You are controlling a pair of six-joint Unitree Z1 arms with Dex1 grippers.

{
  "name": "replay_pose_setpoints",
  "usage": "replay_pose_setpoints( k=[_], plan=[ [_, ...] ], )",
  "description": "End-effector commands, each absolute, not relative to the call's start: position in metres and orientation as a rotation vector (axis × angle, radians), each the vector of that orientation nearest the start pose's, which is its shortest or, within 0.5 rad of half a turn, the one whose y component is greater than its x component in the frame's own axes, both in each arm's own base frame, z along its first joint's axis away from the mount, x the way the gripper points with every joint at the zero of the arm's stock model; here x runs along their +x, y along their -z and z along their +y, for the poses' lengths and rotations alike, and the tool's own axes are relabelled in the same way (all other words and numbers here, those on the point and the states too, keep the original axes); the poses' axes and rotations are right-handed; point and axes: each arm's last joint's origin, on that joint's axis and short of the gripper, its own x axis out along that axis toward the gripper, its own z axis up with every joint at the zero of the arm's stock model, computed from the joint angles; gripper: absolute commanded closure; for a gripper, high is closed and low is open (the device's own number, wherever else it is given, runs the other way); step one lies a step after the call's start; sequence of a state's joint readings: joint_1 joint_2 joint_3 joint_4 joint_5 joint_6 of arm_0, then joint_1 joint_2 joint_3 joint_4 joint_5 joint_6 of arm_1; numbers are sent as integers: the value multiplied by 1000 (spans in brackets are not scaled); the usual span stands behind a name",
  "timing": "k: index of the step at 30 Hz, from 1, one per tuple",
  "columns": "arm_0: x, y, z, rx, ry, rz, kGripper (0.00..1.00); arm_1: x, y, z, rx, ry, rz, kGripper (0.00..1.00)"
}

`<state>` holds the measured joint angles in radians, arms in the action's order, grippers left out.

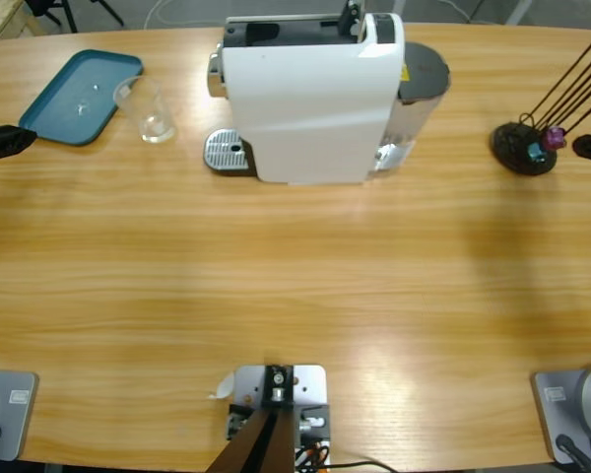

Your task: Pour coffee

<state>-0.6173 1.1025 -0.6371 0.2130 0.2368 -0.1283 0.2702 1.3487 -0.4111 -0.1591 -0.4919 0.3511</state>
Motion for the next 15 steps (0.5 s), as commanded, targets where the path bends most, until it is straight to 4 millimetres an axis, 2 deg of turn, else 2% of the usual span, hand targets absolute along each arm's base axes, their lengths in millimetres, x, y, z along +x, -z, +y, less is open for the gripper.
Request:
replay_pose_setpoints(
  k=[1,15],
  plan=[
    [136,-285,-82,171,314,678,220,180,-215,31,37,315,654,299],
    [136,-285,-82,171,315,678,220,197,-184,36,34,332,653,317]
  ],
)
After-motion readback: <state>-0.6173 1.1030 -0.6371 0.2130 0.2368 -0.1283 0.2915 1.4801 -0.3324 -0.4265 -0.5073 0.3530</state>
